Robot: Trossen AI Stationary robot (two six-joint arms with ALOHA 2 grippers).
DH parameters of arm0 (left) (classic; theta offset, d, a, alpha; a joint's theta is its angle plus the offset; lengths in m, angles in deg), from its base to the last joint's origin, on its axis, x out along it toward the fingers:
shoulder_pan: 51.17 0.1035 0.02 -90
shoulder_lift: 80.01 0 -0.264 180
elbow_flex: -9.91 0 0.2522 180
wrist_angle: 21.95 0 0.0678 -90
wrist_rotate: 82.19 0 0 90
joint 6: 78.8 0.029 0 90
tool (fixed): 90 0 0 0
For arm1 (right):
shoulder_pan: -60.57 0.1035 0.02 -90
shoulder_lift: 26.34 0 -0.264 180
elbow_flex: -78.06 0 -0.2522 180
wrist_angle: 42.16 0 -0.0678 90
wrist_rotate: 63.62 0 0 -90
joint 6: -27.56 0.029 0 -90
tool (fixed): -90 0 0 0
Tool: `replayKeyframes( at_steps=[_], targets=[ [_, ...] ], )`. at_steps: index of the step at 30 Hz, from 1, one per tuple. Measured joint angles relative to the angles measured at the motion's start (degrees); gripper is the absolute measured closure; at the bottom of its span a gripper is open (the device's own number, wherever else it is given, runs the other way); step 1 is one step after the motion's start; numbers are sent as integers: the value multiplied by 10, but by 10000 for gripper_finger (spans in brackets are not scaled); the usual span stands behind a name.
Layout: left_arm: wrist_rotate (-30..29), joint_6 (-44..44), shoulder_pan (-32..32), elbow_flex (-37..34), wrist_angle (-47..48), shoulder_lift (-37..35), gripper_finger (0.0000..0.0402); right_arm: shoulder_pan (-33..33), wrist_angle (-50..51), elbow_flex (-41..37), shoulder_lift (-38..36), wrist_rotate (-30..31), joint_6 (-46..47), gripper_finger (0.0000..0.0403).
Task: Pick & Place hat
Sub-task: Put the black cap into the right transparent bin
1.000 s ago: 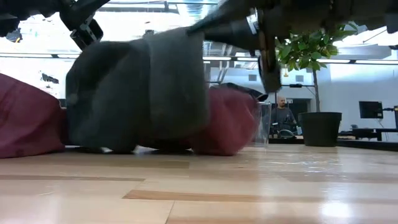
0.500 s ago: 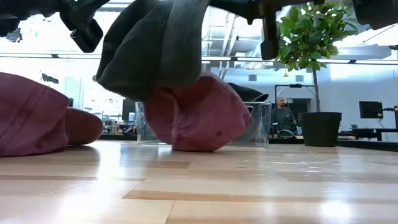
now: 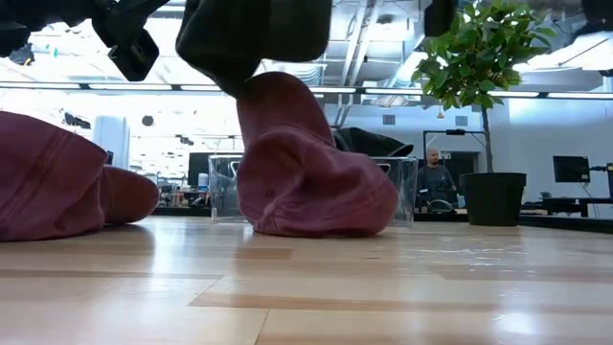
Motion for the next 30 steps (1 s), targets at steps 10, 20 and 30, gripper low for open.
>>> replayKeyframes(
  at_steps=[10, 20, 30],
  targets=[
    [0, 0, 0, 0, 0, 0, 246, 47, -3, 37, -2, 145, -283, 398],
    [0, 0, 0, 0, 0, 0, 246, 56, -3, 88, -2, 124, -428, 397],
    [0, 0, 0, 0, 0, 0, 246, 51, -4, 151, -2, 194, -652, 400]
  ],
)
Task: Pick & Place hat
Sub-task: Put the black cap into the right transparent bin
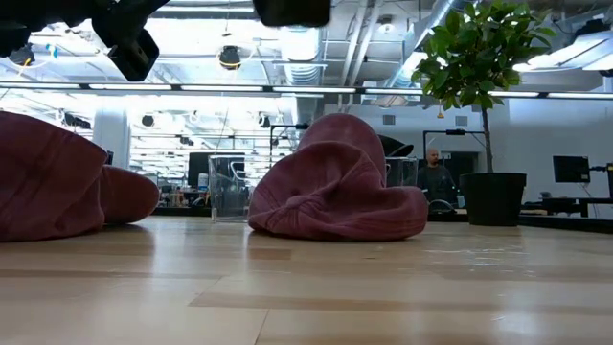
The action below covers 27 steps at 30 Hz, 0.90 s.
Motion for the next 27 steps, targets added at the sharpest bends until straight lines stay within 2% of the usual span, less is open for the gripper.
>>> replayKeyframes(
  at_steps=[8, 17, 21, 27],
  targets=[
    [0, 0, 0, 0, 0, 0, 246, -58, 14, -12, -3, 39, -1, 397],
    [0, 0, 0, 0, 0, 0, 246, -123, 22, -23, -3, 29, 3, 399],
    [0, 0, 0, 0, 1, 0, 246, -109, 4, -23, -22, -22, 2, 399],
    [0, 3, 0, 0, 2, 0, 246, -42, 0, -26, -118, -75, -46, 400]
  ],
)
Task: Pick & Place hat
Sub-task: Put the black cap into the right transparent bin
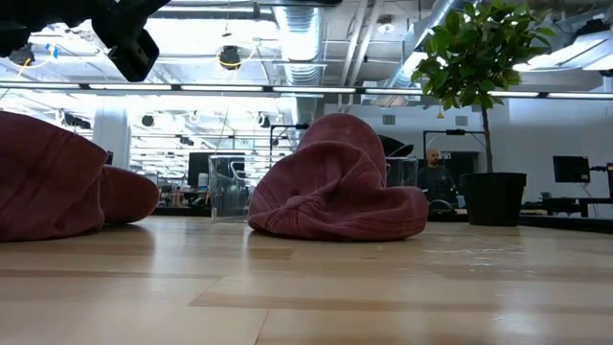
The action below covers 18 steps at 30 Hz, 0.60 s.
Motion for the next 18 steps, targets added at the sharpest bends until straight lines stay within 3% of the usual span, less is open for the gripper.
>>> replayKeyframes(
  at_steps=[4, 7, 11, 14, 16, 18],
  targets=[
    [-2, 33, 0, 0, -3, 0, 246, 75, 21, -64, -90, -56, -13, 400],
    [-4, 60, 0, 0, -5, 0, 246, 133, 84, -151, -174, -64, 49, 400],
    [-5, 102, 0, 0, -13, 0, 246, 177, 223, -275, -299, -93, 276, 400],
    [-21, 106, 1, 0, -19, 0, 246, 158, 341, -346, -375, -196, 490, 400],
    [-32, 106, 1, 0, -19, 0, 246, 123, 382, -374, -391, -240, 602, 400],
    [-34, 107, 3, 0, -23, 0, 246, 94, 388, -394, -380, -238, 655, 400]
  ],
)
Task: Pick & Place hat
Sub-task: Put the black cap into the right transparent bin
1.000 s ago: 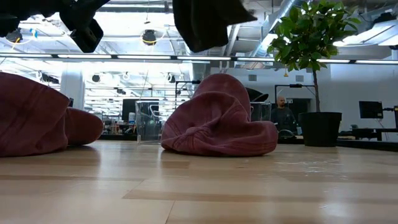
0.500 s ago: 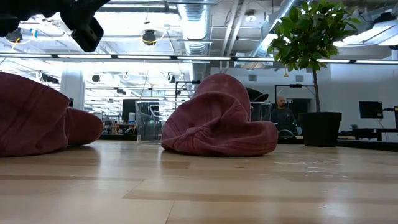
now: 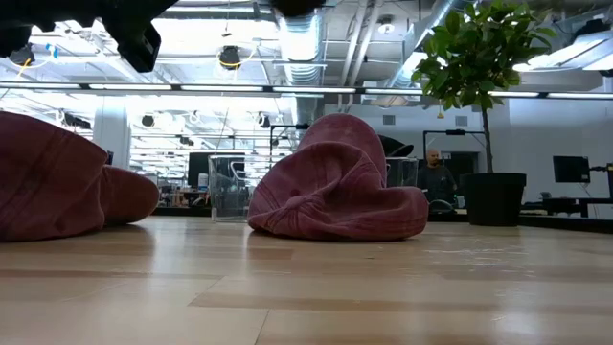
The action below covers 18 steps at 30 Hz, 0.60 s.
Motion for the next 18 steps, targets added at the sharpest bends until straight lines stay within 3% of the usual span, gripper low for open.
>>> replayKeyframes(
  at_steps=[3, 13, 18],
  targets=[
    [0, 0, 2, 0, -6, 0, 246, -41, -70, -20, 36, -1, -5, 400],
    [0, 0, 2, 0, -34, 0, 246, -145, -273, -40, 192, -175, -4, 400],
    [0, -5, 2, 0, -83, 0, 246, -153, -349, -40, 263, -183, -40, 400]
  ],
)
